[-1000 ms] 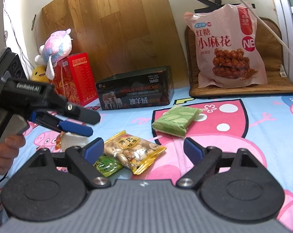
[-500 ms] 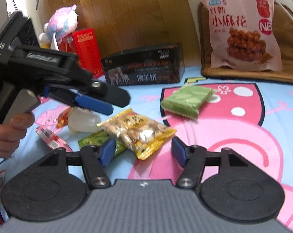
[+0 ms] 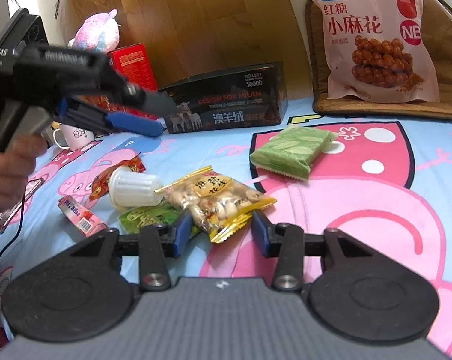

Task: Organize snacks
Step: 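Grasp the yellow peanut packet with the left tool and lift toward the tin box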

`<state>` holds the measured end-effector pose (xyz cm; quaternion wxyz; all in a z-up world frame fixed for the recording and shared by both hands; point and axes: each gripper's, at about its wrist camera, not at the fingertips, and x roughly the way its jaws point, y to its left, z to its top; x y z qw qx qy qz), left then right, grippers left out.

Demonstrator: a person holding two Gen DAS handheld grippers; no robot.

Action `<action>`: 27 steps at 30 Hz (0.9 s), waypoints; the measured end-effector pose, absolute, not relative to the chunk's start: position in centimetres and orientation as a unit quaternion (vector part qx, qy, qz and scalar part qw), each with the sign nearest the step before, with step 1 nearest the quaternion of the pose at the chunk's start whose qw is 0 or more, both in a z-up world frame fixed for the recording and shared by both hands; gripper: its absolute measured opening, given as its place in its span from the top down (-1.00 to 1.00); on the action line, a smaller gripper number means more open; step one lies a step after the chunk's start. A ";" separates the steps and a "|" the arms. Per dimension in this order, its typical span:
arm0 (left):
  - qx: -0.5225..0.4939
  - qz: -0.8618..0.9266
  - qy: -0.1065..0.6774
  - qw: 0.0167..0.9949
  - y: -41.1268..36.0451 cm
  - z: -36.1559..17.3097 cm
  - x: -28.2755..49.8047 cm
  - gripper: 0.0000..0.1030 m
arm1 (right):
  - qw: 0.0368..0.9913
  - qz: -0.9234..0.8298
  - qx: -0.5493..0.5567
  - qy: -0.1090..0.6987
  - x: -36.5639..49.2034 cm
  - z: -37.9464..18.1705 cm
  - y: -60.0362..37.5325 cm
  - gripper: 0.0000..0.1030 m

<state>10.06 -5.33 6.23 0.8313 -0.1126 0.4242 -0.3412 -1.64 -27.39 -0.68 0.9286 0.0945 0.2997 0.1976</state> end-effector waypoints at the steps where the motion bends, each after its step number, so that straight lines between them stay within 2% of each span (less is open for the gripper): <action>1: -0.106 -0.344 0.429 0.829 -5.8 6.1 10.1 -0.01 | 0.928 0.196 0.098 0.300 -1.7 -0.7 -27.4 0.09; 5: -0.058 -0.343 0.454 0.820 -8.6 4.2 10.4 -0.22 | 0.927 0.188 0.118 0.303 -1.6 -0.8 -27.6 0.09; 7: -0.044 -0.341 0.473 0.811 -9.5 2.9 10.6 -0.24 | 0.928 0.184 0.114 0.302 -1.7 -0.7 -27.4 0.09; 8: -0.045 -0.343 0.482 0.805 -9.6 2.3 10.8 -0.17 | 0.929 0.183 0.110 0.301 -1.8 -0.7 -27.3 0.09; 9: -0.049 -0.348 0.490 0.798 -9.5 1.9 10.8 0.02 | 0.930 0.182 0.107 0.301 -1.9 -0.7 -27.2 0.10; 12: -0.061 -0.352 0.488 0.796 -8.9 1.8 10.6 0.41 | 0.929 0.187 0.102 0.301 -1.7 -0.4 -27.1 0.19; 19: -0.102 -0.347 0.418 0.833 -5.8 6.7 12.3 0.36 | 0.945 0.213 0.062 0.240 1.3 4.1 -25.9 0.22; 23: -0.124 -0.315 0.376 0.862 -4.0 9.0 15.0 0.24 | 0.949 0.238 0.041 0.204 5.9 6.0 -24.8 0.22; 27: -0.134 -0.267 0.345 0.890 -3.5 9.8 19.5 0.02 | 0.945 0.251 0.055 0.204 11.8 6.6 -23.5 0.22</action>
